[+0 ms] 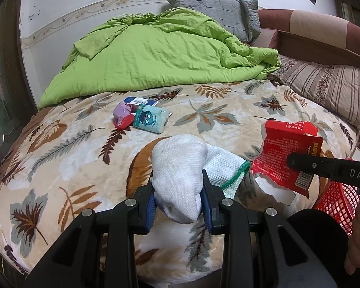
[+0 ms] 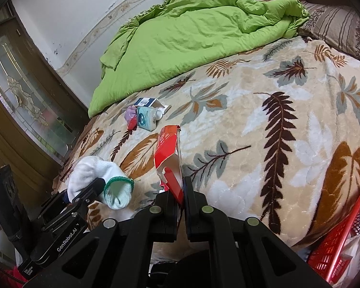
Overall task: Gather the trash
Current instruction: 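Lift the sock with the left tool while the right tool lifts the red box, then carry both held items over the red basket and open both tools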
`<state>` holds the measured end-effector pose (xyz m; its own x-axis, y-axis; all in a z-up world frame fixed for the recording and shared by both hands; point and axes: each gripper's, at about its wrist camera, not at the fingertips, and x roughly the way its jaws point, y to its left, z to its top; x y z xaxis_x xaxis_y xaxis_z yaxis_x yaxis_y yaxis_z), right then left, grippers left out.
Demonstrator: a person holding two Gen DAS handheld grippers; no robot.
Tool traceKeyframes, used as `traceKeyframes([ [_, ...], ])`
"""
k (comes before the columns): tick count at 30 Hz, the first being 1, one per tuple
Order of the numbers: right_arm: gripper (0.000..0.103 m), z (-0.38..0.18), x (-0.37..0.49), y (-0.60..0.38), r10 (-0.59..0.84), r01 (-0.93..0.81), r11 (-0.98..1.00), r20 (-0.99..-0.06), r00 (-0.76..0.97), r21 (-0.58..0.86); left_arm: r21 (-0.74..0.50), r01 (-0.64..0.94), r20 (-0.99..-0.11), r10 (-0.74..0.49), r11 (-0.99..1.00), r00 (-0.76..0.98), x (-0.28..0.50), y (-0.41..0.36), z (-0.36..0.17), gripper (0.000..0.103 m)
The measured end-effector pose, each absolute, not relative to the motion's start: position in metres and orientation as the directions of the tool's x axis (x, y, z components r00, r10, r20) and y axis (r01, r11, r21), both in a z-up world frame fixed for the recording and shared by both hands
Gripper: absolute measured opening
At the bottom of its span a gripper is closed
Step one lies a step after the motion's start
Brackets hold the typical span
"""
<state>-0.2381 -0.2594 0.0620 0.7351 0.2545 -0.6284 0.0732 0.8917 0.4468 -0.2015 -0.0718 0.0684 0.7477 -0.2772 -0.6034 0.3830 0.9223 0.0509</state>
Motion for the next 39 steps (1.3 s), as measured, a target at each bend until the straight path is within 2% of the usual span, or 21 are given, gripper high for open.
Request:
traceKeyframes([
  [26, 0.005, 0.074, -0.254, -0.278, 0.217, 0.105, 0.884, -0.6, 0.77, 0.455, 0.059, 0.434, -0.613, -0.311, 0.899, 0.726, -0.21, -0.092, 0.07, 0.03],
  [39, 0.005, 0.097, -0.301, -0.313, 0.138, 0.179, 0.875, -0.588, 0.797, 0.449, 0.03, 0.539, -0.601, -0.415, 0.842, 0.683, -0.22, -0.127, 0.087, 0.03],
])
